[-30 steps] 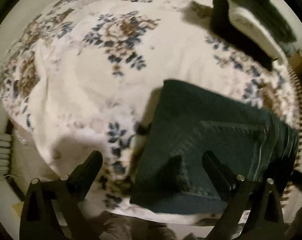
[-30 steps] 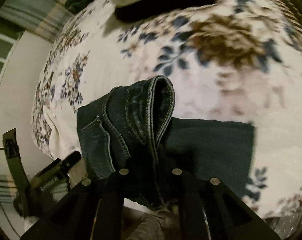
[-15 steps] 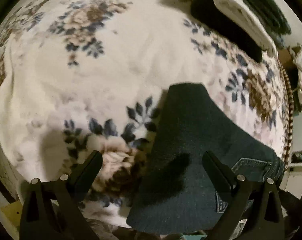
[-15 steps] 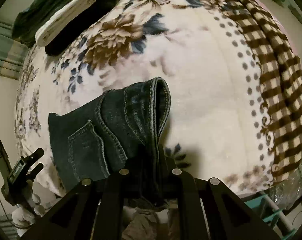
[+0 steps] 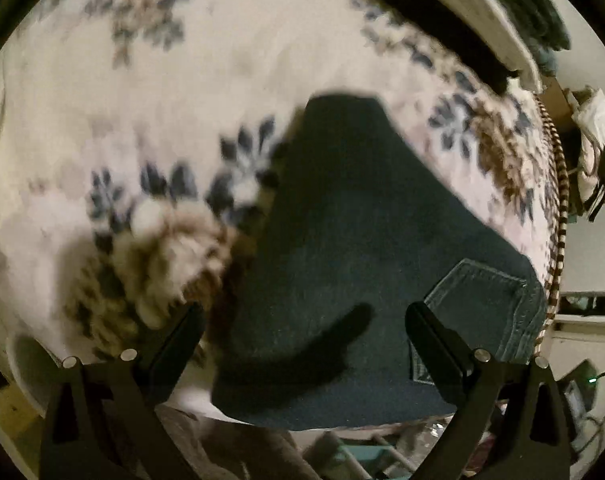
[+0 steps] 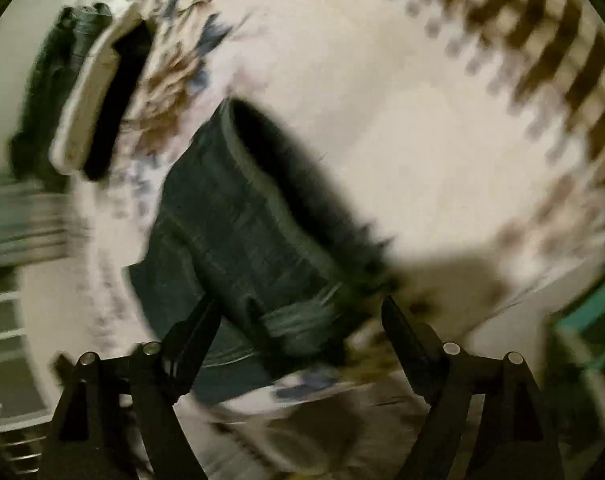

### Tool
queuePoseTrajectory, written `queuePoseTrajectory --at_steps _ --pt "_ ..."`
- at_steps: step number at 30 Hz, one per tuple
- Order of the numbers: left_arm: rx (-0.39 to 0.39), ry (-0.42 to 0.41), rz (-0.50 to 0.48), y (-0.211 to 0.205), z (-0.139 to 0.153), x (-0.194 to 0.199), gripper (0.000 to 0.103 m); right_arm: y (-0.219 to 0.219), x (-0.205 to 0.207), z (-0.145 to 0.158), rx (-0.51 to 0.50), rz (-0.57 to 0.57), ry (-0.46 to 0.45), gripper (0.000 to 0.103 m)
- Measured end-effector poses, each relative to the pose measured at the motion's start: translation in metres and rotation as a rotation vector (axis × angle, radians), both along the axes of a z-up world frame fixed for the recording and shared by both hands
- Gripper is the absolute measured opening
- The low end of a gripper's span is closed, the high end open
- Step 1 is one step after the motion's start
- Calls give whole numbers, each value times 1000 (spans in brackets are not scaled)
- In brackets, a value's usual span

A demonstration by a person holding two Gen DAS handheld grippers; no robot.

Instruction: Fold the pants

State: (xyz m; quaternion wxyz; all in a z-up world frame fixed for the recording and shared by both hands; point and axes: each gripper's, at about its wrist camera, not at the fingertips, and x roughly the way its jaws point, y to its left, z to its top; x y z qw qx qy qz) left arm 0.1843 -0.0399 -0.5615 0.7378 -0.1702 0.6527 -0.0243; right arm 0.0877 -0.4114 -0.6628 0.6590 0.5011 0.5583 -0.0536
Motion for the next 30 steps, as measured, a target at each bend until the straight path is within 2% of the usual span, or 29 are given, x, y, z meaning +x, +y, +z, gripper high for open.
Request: queuePoseTrajectory --at_steps 1,3,5,6,9,10,11,12,15,17,18,21,22,25,26,28,30 --pt "-13 17 11 0 -10 0 102 6 0 -11 30 -1 2 85" --pt "-45 39 23 -1 -26 3 102 15 3 -33 115 -28 -34 92" --pt "-113 46 43 0 -39 5 102 17 7 -44 116 -75 -61 102" --pt "-130 45 49 0 -41 7 102 16 7 -45 113 -107 -83 102" --pt "-139 28 42 -3 -44 9 102 12 8 -43 118 -143 -140 95" --pt "-136 28 35 -4 -44 9 102 9 9 -42 96 -123 -123 86" --pt "-134 28 30 -5 -44 10 102 11 13 -42 41 -70 -80 83" --pt "-133 28 26 -6 -44 10 102 10 15 -42 7 -38 -72 83" --pt "-131 27 20 -6 -46 12 102 13 17 -45 6 42 -92 85" --pt "-120 22 18 -8 -45 13 102 20 22 -51 49 83 -122 98" --pt "-114 17 14 -9 -45 13 102 23 25 -56 103 71 -151 102" --pt "-110 15 17 -8 -45 12 102 24 35 -64 201 -1 -192 103" --pt "-110 15 20 -11 -46 14 102 26 38 -63 209 -11 -196 101" --pt "-106 18 14 -10 -47 14 102 27 37 -51 252 -31 -269 77" --pt "-99 15 10 -11 -47 14 102 27 35 -45 258 -33 -297 73" --pt "-83 16 -3 -14 -47 14 102 29 36 -41 221 16 -298 75" --pt "-72 16 -11 -17 -47 14 102 33 38 -49 137 96 -235 78"
